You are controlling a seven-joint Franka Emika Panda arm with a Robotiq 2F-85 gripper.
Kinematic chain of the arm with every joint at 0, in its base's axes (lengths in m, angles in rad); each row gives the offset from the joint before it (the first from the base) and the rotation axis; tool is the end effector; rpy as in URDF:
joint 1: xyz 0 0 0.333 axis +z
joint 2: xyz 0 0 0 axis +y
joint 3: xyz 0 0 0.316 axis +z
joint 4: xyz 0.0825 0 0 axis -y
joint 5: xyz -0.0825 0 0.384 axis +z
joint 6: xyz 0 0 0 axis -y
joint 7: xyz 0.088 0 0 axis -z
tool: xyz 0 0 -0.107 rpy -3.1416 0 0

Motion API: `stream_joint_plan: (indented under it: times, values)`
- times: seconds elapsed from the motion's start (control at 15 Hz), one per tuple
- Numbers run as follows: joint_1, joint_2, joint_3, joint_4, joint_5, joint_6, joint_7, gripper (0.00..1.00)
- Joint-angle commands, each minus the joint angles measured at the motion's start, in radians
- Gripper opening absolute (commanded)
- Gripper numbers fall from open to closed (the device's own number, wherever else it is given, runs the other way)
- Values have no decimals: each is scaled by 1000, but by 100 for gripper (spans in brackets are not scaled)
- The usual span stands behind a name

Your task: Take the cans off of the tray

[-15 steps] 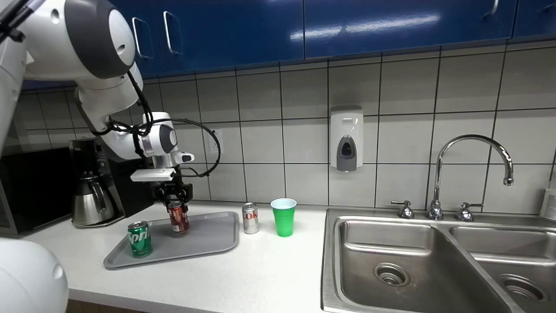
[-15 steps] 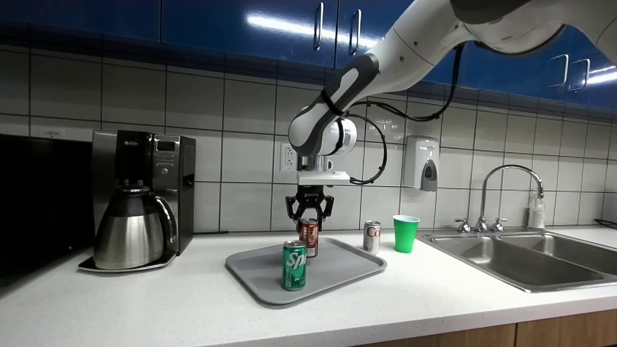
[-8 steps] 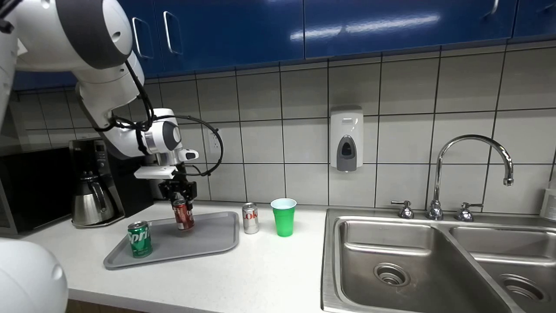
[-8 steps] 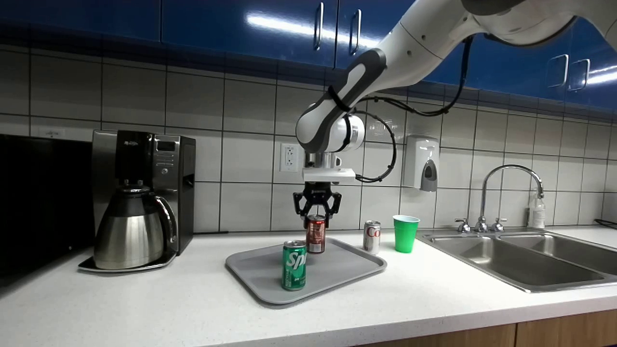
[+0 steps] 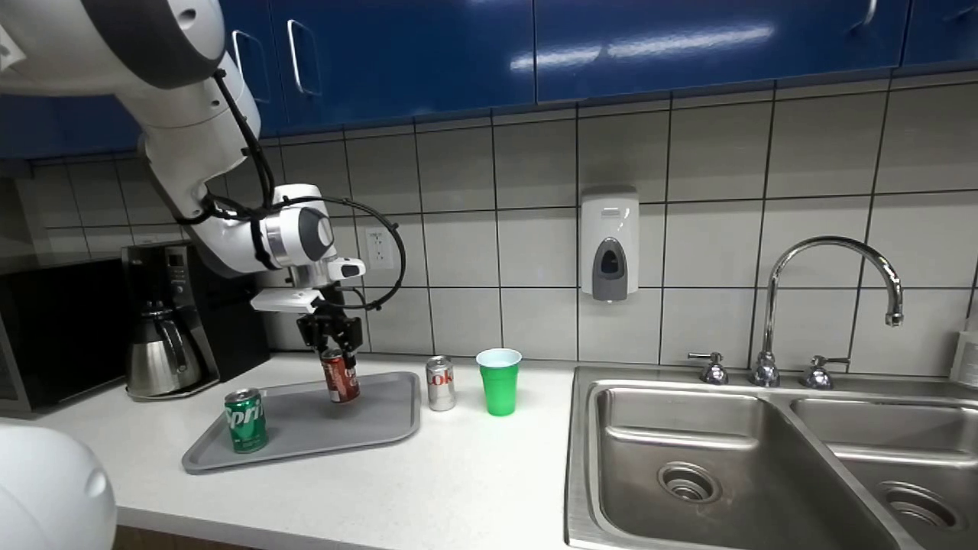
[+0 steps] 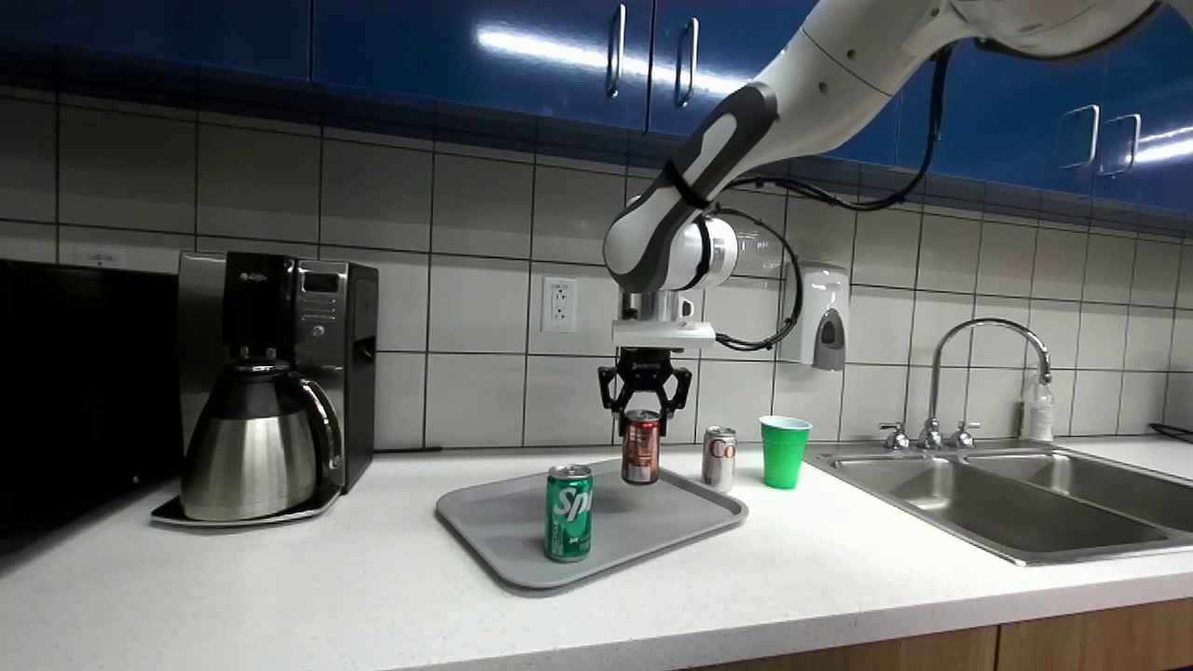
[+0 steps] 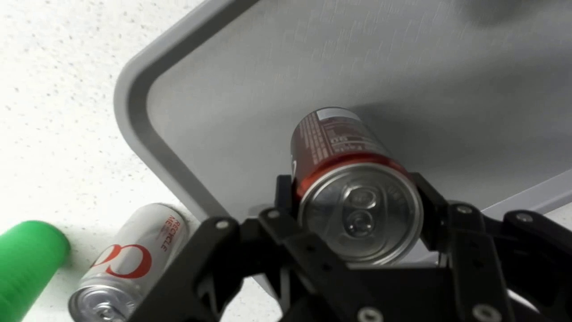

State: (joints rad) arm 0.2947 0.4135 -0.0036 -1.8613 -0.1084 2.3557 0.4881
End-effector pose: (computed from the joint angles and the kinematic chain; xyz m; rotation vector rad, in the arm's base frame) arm 0.6183 0.1839 0.3041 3.0870 -0.1902 0.1634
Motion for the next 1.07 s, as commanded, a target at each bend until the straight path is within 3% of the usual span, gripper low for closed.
stream_joint_plan:
  times: [0.0,1.0]
  values:
    - [-19,-90,-2,-97,0,34,36,38]
    - [-127,-201,-35,-244,5,80,18,38]
